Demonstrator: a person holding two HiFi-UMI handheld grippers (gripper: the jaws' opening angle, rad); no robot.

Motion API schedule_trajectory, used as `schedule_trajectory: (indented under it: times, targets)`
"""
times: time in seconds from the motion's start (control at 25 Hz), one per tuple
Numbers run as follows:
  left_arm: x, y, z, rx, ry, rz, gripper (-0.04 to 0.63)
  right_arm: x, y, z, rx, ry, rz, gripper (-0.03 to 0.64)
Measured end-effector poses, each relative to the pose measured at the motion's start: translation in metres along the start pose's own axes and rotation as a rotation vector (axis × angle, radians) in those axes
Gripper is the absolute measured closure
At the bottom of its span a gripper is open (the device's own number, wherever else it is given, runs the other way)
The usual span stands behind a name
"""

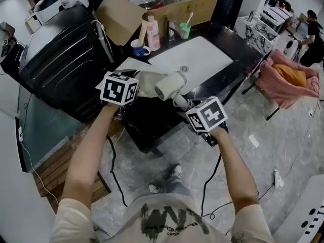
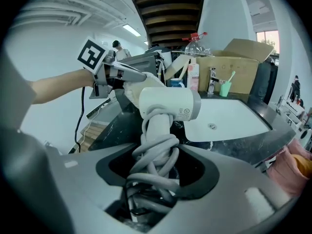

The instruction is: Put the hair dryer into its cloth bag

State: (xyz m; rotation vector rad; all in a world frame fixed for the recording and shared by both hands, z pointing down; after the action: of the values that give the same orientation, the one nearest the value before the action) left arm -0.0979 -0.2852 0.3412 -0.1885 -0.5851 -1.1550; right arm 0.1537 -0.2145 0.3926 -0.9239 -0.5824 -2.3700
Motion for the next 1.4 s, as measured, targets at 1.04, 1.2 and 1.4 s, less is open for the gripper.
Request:
schedule_trajectory:
  times: [1.04, 1.2, 1.4]
  targets:
    - [-0.005, -0.004, 0.012, 0.017, 0.026, 0.056, 0.568, 0.057, -0.019, -0.027, -0.092, -0.085, -0.164, 0.37]
    - [-0.006, -0.005, 0.016, 0.018, 0.026, 0.071, 0.568, 0.067, -0.019, -0.033, -0.099, -0.094, -0.174, 0.37]
    - [-0.008, 0.0, 0.02, 0.036, 0.031, 0.097, 0.568, 0.077, -0.014, -0.042, -0.096, -0.109, -0.188, 0.37]
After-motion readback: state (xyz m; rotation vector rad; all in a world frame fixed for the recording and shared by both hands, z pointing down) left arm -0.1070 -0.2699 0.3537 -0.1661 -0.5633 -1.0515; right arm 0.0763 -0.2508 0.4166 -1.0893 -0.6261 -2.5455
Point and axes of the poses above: the fingertips, and each gripper's own axes: x forward along the fingers, y to its right, z out of its underside, the point moved 10 cm from there along -x, backward along the fingers, and after that the axes turned 7 degrees about -z, right-handed, at the moved point
